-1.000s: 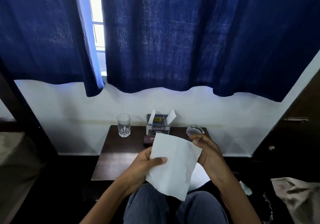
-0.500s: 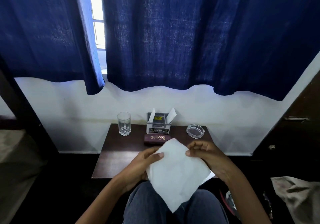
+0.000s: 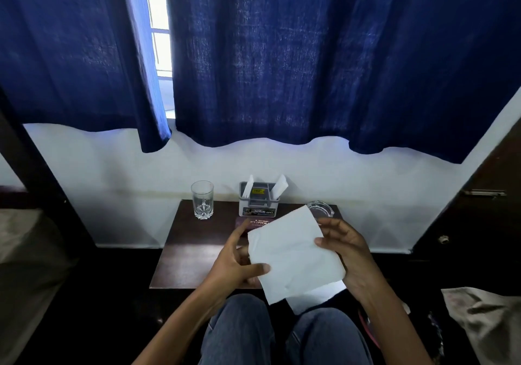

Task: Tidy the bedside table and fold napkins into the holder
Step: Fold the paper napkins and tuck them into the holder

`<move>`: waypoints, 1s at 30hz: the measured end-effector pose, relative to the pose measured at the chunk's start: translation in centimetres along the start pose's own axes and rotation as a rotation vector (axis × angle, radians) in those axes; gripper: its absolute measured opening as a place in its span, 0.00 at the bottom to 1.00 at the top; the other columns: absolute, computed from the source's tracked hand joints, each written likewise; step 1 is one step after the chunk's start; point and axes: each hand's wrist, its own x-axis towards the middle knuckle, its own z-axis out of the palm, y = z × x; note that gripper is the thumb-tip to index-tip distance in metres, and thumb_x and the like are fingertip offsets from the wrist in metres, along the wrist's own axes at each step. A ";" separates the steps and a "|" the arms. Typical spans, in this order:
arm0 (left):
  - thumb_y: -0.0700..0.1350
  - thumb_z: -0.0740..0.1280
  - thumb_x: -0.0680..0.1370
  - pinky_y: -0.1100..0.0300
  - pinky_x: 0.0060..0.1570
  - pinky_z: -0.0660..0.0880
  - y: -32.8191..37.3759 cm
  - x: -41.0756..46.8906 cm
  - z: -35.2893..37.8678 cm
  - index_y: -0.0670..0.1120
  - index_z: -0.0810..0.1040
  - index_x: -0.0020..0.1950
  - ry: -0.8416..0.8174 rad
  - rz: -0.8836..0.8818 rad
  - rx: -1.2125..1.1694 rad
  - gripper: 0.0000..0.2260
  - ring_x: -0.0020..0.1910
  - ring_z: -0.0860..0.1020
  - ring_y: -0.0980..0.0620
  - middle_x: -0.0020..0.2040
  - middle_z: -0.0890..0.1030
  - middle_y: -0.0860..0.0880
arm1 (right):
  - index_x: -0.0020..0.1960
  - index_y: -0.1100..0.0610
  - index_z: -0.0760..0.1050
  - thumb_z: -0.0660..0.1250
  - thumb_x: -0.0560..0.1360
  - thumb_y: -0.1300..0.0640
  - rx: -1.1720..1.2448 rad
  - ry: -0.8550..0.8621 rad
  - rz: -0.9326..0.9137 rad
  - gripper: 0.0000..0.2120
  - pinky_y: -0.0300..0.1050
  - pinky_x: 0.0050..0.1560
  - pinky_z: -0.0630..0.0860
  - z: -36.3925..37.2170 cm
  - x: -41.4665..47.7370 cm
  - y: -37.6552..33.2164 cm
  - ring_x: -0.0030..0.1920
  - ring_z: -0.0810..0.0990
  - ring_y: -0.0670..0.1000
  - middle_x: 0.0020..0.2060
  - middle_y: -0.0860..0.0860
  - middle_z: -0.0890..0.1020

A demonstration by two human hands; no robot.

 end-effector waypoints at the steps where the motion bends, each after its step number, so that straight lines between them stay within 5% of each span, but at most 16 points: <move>1: 0.27 0.70 0.69 0.65 0.25 0.73 0.1 0.0 0.1 0.55 0.64 0.69 0.008 -0.009 0.005 0.36 0.26 0.77 0.60 0.37 0.82 0.51 | 0.46 0.58 0.76 0.64 0.67 0.76 0.008 0.000 -0.009 0.16 0.37 0.31 0.77 0.0 0.0 0.0 0.32 0.82 0.47 0.33 0.49 0.84; 9: 0.31 0.72 0.69 0.69 0.28 0.69 -0.5 0.4 -0.8 0.41 0.79 0.49 0.095 -0.021 0.062 0.11 0.27 0.75 0.61 0.35 0.85 0.53 | 0.44 0.61 0.77 0.62 0.67 0.78 0.001 -0.028 -0.030 0.15 0.37 0.34 0.78 -0.5 0.3 0.5 0.34 0.82 0.47 0.33 0.50 0.85; 12: 0.32 0.70 0.71 0.63 0.43 0.75 -0.7 0.5 -1.1 0.41 0.79 0.45 0.114 0.041 0.035 0.06 0.39 0.80 0.55 0.39 0.85 0.51 | 0.38 0.60 0.78 0.62 0.67 0.79 -0.015 -0.018 -0.036 0.16 0.36 0.33 0.78 -0.5 0.3 0.6 0.31 0.81 0.47 0.31 0.50 0.84; 14: 0.33 0.68 0.73 0.63 0.47 0.77 -0.5 0.6 -1.1 0.43 0.79 0.46 0.090 0.091 0.067 0.06 0.42 0.82 0.56 0.40 0.85 0.52 | 0.30 0.58 0.79 0.64 0.66 0.78 -0.011 0.000 -0.039 0.17 0.36 0.32 0.77 -0.5 0.4 0.7 0.30 0.80 0.47 0.29 0.51 0.83; 18: 0.27 0.62 0.74 0.61 0.38 0.74 -0.2 0.6 -1.2 0.43 0.75 0.43 0.044 0.223 0.174 0.11 0.37 0.77 0.50 0.36 0.81 0.46 | 0.26 0.57 0.77 0.60 0.68 0.78 -0.043 -0.002 -0.066 0.20 0.35 0.30 0.75 -0.4 0.3 0.7 0.33 0.81 0.47 0.31 0.52 0.83; 27: 0.27 0.56 0.76 0.67 0.34 0.72 0.1 0.4 -1.3 0.43 0.77 0.38 0.037 0.298 0.223 0.16 0.32 0.74 0.59 0.32 0.79 0.54 | 0.35 0.59 0.71 0.55 0.75 0.74 -0.163 -0.027 -0.009 0.16 0.38 0.30 0.71 0.1 -0.4 0.5 0.37 0.74 0.54 0.40 0.60 0.79; 30: 0.26 0.55 0.76 0.67 0.32 0.71 -0.1 0.5 -1.7 0.44 0.77 0.37 0.066 0.301 0.251 0.18 0.31 0.73 0.59 0.33 0.78 0.54 | 0.35 0.59 0.71 0.54 0.75 0.74 -0.194 -0.016 -0.061 0.17 0.39 0.30 0.70 0.3 -0.6 0.6 0.33 0.72 0.52 0.33 0.56 0.78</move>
